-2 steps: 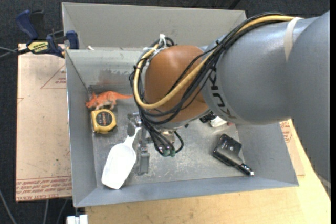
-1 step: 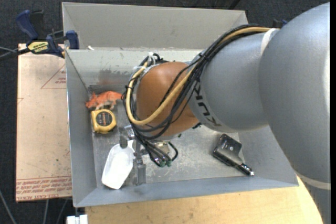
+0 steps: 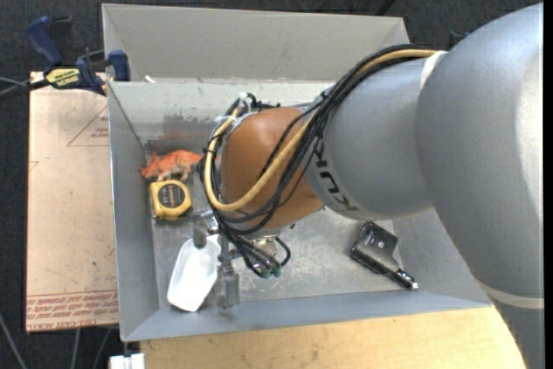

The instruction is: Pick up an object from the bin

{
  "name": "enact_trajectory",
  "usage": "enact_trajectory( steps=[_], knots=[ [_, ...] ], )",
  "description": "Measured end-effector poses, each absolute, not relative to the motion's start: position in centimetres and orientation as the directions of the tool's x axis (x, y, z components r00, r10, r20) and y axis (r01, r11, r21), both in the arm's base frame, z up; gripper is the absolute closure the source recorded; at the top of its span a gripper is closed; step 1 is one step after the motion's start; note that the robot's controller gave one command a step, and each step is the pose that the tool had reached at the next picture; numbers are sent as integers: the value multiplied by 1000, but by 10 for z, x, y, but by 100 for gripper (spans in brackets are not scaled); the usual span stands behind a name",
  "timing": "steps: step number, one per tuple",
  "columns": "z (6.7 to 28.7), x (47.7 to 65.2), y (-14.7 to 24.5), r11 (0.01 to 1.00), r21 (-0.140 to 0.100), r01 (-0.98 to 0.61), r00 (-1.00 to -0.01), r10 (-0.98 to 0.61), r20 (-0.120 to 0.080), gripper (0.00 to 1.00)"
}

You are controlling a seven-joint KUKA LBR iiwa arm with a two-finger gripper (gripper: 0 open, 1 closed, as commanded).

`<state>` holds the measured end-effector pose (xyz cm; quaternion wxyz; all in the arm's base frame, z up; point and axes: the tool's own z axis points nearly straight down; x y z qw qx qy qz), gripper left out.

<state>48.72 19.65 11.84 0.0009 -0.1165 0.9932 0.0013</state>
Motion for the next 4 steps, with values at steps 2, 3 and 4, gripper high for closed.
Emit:
enact_trajectory(
  steps=[2, 3, 4],
  knots=[
    [72, 503, 222, 957, 5, -290, -957, -290, -12, 100],
    [71, 502, 221, 957, 4, -289, -957, -289, -10, 0],
    [70, 501, 221, 957, 4, -291, -957, -290, -5, 100]
  ],
)
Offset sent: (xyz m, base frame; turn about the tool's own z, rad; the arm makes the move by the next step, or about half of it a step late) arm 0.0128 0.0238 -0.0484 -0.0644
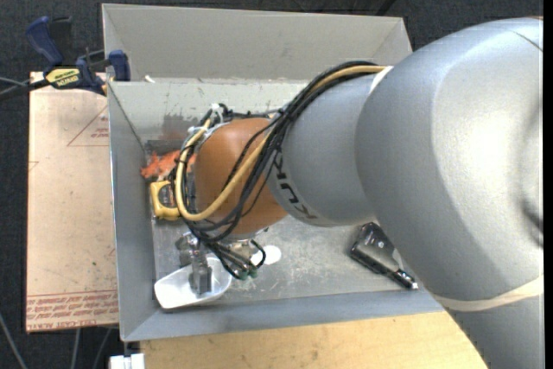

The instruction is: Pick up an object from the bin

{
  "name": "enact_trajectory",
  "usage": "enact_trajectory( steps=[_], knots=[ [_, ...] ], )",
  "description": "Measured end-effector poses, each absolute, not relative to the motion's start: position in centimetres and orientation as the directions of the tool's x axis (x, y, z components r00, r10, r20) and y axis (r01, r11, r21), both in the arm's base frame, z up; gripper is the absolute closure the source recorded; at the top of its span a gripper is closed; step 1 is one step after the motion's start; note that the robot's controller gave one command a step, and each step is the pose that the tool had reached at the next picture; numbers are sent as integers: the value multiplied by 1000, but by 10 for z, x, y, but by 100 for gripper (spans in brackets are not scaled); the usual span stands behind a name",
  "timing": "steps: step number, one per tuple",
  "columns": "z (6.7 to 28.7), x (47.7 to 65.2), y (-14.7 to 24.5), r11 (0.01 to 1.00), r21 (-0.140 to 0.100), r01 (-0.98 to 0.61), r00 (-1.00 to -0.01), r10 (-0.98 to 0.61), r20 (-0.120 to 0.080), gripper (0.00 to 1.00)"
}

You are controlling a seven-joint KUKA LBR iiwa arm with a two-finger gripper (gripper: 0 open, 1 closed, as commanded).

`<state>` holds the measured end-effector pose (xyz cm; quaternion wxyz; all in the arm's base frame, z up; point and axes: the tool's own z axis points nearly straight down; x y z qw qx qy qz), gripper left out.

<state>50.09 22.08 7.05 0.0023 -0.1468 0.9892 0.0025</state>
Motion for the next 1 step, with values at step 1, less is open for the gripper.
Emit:
enact_trajectory(
  steps=[1],
  knots=[
    [70, 501, 221, 957, 4, -291, -957, -291, -5, 100]
  ],
)
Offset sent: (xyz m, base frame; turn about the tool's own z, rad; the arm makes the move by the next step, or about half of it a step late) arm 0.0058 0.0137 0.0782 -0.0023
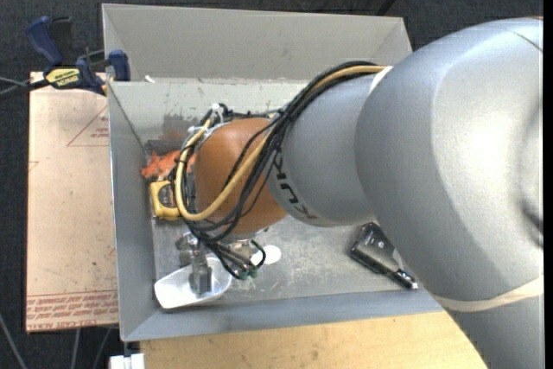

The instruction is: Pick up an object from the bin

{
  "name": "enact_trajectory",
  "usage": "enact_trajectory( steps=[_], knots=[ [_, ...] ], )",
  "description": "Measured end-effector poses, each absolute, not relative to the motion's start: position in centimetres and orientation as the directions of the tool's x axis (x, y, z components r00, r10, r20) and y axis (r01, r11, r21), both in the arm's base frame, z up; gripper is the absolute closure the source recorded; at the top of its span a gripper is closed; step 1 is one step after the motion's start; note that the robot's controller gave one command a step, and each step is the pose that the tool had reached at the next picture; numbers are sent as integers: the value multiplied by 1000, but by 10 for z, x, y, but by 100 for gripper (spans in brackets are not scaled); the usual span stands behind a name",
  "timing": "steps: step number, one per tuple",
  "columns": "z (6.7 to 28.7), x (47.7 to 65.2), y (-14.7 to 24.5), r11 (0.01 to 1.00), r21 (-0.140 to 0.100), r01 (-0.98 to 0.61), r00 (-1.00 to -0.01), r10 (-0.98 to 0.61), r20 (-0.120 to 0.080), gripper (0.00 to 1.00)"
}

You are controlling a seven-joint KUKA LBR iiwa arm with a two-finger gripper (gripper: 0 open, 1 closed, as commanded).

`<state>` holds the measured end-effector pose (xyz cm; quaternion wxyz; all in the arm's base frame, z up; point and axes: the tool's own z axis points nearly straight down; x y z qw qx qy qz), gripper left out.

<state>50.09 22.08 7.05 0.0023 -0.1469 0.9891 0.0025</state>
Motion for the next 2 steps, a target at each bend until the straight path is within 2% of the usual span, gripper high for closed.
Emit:
enact_trajectory(
  steps=[1, 2],
  knots=[
    [115, 503, 228, 956, 4, -292, -956, -292, 2, 100],
    [192, 521, 227, 957, 6, -289, -957, -289, -8, 100]
  ],
)
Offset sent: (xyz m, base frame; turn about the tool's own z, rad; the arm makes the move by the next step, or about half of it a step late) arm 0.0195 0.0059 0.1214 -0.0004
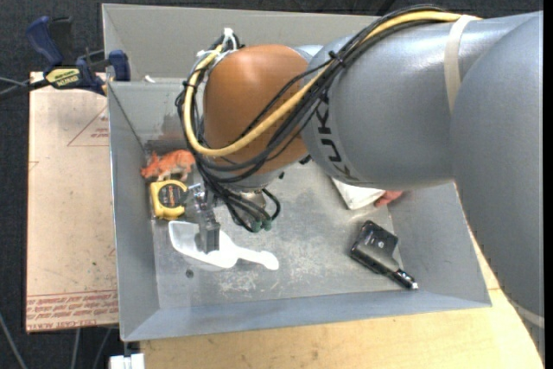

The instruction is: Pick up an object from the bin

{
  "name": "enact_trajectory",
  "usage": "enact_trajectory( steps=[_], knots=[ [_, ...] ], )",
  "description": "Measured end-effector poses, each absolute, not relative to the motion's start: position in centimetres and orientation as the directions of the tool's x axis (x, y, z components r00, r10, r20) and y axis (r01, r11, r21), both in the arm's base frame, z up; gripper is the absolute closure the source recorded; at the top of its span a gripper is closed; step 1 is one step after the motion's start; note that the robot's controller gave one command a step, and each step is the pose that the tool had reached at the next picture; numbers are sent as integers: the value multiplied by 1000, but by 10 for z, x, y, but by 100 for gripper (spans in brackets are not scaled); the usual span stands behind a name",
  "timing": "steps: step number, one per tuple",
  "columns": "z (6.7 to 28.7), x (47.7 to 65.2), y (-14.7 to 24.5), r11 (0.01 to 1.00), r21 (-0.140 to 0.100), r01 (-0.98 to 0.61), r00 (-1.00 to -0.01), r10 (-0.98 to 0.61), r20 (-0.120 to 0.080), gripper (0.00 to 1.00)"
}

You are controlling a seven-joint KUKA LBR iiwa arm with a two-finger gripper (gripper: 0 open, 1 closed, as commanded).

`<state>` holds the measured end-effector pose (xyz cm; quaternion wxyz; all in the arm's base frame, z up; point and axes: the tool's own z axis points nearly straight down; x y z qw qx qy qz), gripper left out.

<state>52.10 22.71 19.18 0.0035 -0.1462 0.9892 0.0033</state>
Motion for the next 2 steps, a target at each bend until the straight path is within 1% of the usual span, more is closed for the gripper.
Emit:
enact_trajectory(
  steps=[1, 2],
  knots=[
    [192, 521, 227, 957, 6, -289, -957, -289, -8, 100],
    [261, 528, 230, 956, 7, -294, -956, -294, -11, 100]
  ],
)
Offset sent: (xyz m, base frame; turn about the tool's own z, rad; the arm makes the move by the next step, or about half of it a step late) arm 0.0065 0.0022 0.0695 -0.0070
